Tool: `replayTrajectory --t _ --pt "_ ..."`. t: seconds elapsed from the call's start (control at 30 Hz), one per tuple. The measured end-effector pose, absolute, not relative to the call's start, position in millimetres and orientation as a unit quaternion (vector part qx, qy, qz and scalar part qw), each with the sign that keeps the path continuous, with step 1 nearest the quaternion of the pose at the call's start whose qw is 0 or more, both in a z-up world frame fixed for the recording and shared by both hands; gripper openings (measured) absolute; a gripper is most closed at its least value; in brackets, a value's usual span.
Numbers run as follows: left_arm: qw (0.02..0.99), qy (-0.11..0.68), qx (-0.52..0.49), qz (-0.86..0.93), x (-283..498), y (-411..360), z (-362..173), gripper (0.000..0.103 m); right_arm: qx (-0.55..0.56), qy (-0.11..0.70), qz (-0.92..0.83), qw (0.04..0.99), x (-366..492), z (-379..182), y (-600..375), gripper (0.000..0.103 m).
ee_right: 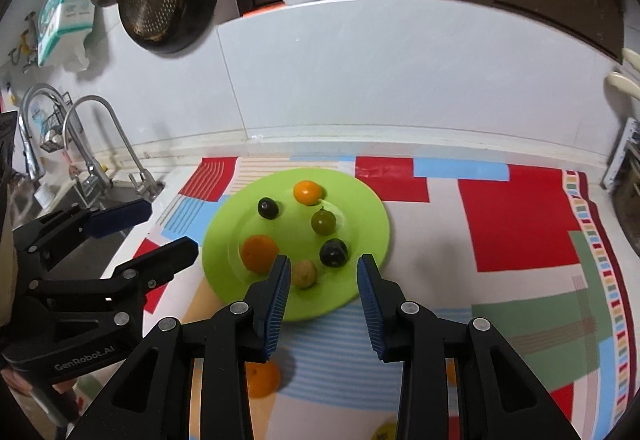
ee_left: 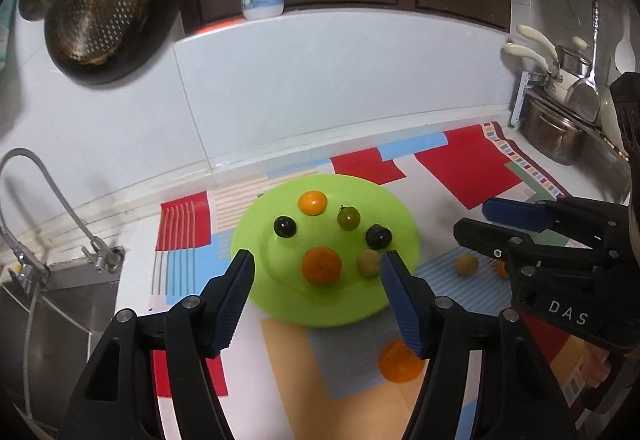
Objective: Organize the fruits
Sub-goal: 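Withdraw both tools from the plate toward the fruits on the cloth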
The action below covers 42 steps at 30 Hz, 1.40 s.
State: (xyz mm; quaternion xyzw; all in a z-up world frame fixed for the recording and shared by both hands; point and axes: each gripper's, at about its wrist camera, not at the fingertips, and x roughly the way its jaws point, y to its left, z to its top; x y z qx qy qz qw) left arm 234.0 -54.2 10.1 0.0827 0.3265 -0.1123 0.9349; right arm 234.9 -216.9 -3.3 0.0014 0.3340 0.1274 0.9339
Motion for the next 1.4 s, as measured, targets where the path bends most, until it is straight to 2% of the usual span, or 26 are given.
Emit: replayTrajectory --t 0.1,0.23,0.33,0.83,1.4 --pt "0.937 0.323 0.077 -0.112 221 -56 14 0.068 0.005 0.326 0.118 0.938 222 0 -224 0.044" --pt "0.938 0.317 0.077 -0.117 203 -61 17 0.071 0.011 0.318 0.103 0.942 204 4 -236 0.045" --pt "0.938 0.314 0.08 -0.122 191 -65 16 0.074 0.018 0.313 0.092 0.945 192 6 -244 0.049" --pt "0.925 0.331 0.096 -0.158 164 -77 -14 0.077 0.022 0.332 0.053 0.941 144 -20 -258 0.049" --pt "0.902 0.38 0.11 -0.175 185 -84 -75 0.077 0.025 0.397 0.025 0.917 144 -80 -264 0.049"
